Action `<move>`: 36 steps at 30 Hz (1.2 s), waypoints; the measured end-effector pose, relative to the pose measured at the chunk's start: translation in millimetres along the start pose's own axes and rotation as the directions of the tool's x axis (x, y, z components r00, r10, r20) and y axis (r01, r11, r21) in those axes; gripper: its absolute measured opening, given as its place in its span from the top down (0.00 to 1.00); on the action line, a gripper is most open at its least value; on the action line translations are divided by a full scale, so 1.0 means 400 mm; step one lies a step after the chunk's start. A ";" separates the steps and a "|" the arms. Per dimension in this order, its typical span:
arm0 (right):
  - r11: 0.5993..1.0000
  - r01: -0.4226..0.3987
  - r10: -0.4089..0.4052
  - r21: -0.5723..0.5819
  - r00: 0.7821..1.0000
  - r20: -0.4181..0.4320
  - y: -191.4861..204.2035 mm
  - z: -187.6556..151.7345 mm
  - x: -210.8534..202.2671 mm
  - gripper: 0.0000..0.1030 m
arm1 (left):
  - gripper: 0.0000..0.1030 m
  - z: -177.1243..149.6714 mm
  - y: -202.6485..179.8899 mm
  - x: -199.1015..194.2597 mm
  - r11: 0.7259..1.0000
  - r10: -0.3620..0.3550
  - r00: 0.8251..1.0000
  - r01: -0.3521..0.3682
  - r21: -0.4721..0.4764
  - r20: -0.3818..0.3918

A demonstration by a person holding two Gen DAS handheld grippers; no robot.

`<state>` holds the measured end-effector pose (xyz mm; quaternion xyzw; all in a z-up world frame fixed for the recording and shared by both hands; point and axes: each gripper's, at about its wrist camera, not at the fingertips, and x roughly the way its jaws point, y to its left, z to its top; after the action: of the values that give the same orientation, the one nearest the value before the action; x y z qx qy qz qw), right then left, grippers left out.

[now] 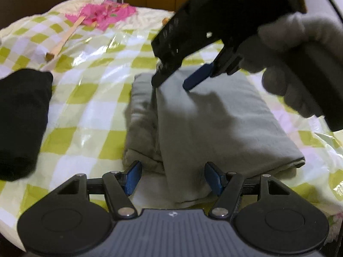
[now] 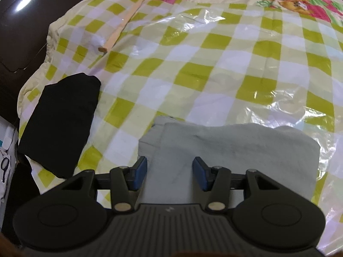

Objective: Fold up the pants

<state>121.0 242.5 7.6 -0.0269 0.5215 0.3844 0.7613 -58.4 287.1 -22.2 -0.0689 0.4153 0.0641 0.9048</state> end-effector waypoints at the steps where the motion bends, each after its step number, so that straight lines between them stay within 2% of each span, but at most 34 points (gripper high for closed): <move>1: 1.000 -0.007 0.007 0.005 1.000 -0.003 -0.002 0.001 0.001 0.52 | 0.26 0.000 -0.002 0.000 1.000 0.007 1.000 -0.007 -0.010 0.002; 4: 1.000 -0.013 0.013 -0.010 1.000 -0.007 -0.001 0.002 0.005 0.54 | 0.35 0.005 0.002 -0.014 0.999 0.020 1.000 -0.020 -0.031 0.016; 6: 1.000 -0.022 0.022 -0.010 1.000 -0.014 -0.005 0.002 0.008 0.66 | 0.40 0.009 0.007 -0.024 0.999 0.024 1.000 -0.023 -0.047 0.019; 8: 0.999 -0.049 0.050 0.011 0.999 -0.015 -0.017 -0.001 0.002 0.85 | 0.49 0.013 0.010 -0.031 0.999 0.022 1.000 -0.021 -0.050 0.023; 10: 0.997 -0.078 0.078 0.029 0.997 -0.002 -0.029 -0.003 -0.014 0.90 | 0.64 0.019 0.008 -0.040 0.999 0.010 1.000 -0.009 -0.044 0.021; 11: 0.996 -0.088 0.088 0.031 0.996 0.007 -0.032 -0.003 -0.024 0.93 | 0.66 0.023 0.006 -0.045 0.999 -0.001 1.000 0.002 -0.044 0.024; 23: 0.964 -0.246 0.232 0.100 0.963 0.135 -0.092 0.003 -0.169 0.95 | 0.67 0.071 -0.021 -0.113 0.999 -0.036 0.991 0.036 0.007 0.127; 24: 0.963 -0.251 0.235 0.098 0.961 0.145 -0.093 0.005 -0.180 0.95 | 0.60 0.072 -0.023 -0.103 0.999 -0.043 0.992 0.040 0.021 0.116; 25: 0.962 -0.254 0.238 0.096 0.959 0.153 -0.094 0.007 -0.188 0.95 | 0.49 0.072 -0.025 -0.091 0.999 -0.044 0.994 0.040 0.035 0.100; 30: 0.958 -0.272 0.255 0.094 0.954 0.159 -0.095 0.007 -0.199 0.95 | 0.39 0.066 -0.029 -0.042 0.998 -0.042 0.996 0.038 0.049 0.081; 32: 0.957 -0.273 0.256 0.094 0.954 0.155 -0.095 0.005 -0.197 0.95 | 0.40 0.067 -0.020 -0.030 0.999 -0.043 0.997 0.041 0.032 0.068; 36: 0.957 -0.276 0.260 0.091 0.953 0.156 -0.090 0.006 -0.200 0.95 | 0.69 0.077 0.000 -0.061 0.992 -0.122 0.988 0.122 0.000 0.098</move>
<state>132.3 173.6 60.8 0.1144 0.4854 0.4552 0.7376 -51.4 291.2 16.4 -0.0938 0.3651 0.0132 0.9261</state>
